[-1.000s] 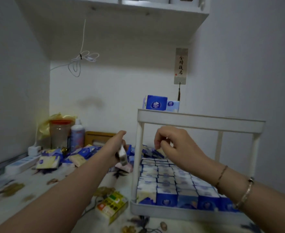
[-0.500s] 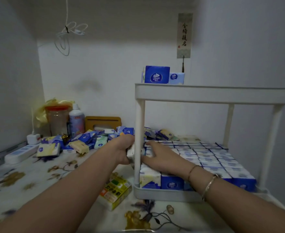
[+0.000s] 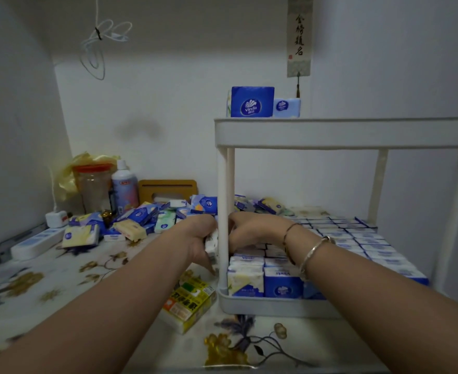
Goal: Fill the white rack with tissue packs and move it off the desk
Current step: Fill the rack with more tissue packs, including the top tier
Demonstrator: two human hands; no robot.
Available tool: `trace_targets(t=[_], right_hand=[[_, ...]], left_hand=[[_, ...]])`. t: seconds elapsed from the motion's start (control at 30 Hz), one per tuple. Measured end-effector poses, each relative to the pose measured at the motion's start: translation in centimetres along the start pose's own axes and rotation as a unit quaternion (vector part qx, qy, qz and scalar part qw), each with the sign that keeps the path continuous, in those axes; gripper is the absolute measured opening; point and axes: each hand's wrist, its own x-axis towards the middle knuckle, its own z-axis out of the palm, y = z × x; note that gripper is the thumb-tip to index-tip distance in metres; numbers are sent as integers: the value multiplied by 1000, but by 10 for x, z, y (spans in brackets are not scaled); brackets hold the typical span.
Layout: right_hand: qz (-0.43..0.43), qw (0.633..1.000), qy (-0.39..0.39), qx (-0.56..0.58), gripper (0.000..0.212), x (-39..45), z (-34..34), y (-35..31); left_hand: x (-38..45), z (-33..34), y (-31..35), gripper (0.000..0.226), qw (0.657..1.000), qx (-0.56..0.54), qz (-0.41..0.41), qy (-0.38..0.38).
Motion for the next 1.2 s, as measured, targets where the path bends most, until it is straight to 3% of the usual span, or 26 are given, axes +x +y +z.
trace_targets(t=[0.07, 0.37, 0.5, 0.6, 0.77, 1.0, 1.2], right_hand=[[2, 1000, 13, 1, 45, 0, 2, 3], [-41, 998, 43, 38, 29, -9, 13, 7], [-42, 995, 19, 91, 28, -17, 11, 15], [-50, 993, 22, 101, 30, -16, 13, 16], [-58, 995, 50, 71, 23, -17, 17, 18], [-30, 994, 88, 57, 21, -31, 15, 16], [-4, 995, 98, 20, 13, -23, 14, 8]], left_hand=[[-8, 2, -1, 31, 1000, 6, 21, -19], [-19, 7, -10, 33, 994, -34, 6, -102], [-26, 2, -24, 16, 978, -149, 62, -134], [-33, 0, -37, 19, 963, -193, 124, -141], [-37, -1, -46, 20, 973, -105, 169, -114], [-55, 3, -40, 18, 984, -23, 162, -64], [-58, -1, -32, 14, 986, 7, 150, -67]])
